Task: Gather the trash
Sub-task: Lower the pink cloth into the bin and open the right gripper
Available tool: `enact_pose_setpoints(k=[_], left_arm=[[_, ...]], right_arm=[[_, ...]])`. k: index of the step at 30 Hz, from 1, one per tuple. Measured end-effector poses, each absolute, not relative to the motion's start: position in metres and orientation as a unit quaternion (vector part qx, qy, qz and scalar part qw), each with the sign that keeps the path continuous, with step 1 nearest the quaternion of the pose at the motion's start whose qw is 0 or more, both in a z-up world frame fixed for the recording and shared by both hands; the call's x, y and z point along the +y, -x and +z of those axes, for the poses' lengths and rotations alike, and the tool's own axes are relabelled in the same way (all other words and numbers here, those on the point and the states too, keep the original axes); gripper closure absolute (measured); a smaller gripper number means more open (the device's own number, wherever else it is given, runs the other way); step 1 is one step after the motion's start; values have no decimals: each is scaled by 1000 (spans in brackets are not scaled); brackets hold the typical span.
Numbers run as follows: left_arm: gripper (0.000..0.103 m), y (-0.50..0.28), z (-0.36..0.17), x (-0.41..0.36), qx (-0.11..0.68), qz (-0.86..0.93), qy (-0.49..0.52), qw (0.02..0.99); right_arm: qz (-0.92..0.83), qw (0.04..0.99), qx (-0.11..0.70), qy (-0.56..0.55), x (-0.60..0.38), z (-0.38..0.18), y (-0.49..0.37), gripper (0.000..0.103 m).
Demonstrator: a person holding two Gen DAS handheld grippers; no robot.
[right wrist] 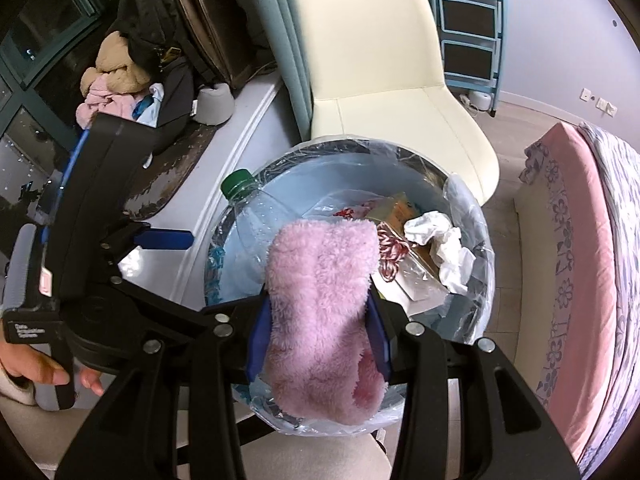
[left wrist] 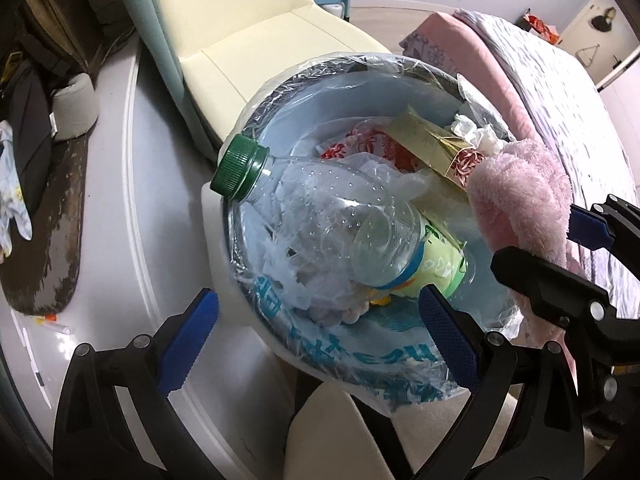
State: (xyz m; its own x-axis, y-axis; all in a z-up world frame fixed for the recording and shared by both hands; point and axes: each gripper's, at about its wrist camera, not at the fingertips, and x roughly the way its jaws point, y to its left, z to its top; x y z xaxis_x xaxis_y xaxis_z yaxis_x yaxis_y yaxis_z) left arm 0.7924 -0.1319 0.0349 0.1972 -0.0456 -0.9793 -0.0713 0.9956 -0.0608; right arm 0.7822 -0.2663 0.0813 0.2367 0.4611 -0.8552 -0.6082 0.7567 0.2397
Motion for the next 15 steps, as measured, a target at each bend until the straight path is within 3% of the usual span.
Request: enact_pose_setpoints(k=[3,7,15], left_arm=[[6,-794,34,-132,635,19,34,772],[6,-794,35,-127,634,26,47,771],[6,-788,34,-118,634,42,56,770]], right_arm=[[338,786,511,83,-265,81,-783,56],[333,796,496,97,-260,87,-782,39],[347,793,490,105,-253,89,-778,37]])
